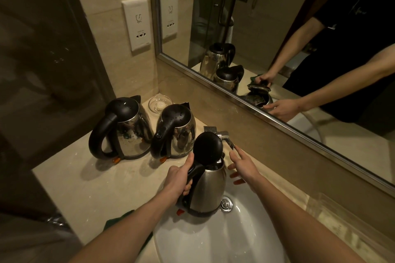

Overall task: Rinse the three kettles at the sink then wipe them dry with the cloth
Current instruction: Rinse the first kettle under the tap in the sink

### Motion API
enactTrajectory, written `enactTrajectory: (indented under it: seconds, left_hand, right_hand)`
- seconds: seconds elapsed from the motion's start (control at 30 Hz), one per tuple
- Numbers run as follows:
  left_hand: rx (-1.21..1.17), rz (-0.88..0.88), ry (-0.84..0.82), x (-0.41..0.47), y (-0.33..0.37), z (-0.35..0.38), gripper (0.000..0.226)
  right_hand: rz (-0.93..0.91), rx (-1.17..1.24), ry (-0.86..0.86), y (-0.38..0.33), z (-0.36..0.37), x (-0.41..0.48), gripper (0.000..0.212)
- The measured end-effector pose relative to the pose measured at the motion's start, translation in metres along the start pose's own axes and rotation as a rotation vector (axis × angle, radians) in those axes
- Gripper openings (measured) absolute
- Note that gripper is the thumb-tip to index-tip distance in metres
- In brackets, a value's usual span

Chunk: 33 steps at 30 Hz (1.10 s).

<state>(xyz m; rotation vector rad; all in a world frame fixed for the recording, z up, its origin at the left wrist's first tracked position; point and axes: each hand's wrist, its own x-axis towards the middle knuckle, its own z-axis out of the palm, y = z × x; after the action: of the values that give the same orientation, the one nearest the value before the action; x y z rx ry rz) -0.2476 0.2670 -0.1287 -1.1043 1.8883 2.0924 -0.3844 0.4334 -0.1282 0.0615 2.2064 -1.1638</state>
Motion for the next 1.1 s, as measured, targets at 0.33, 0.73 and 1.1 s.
enactTrajectory:
  seconds: [0.33,0.73,1.1]
  left_hand:
    - [-0.007,0.002,0.007,-0.0016,0.0026,0.0002,0.068]
    - [-0.002,0.004,0.005,-0.0025,0.0027,0.0011,0.068]
    - [-0.01,-0.003,0.012,-0.0014,0.0021,0.001,0.067]
  right_hand:
    - [0.007,0.009,-0.002,-0.0003,0.0,0.0006,0.055]
    - [0.01,0.014,-0.012,-0.0006,-0.0011,0.0007,0.055]
    - [0.007,0.013,-0.008,0.0,-0.001,0.0011,0.056]
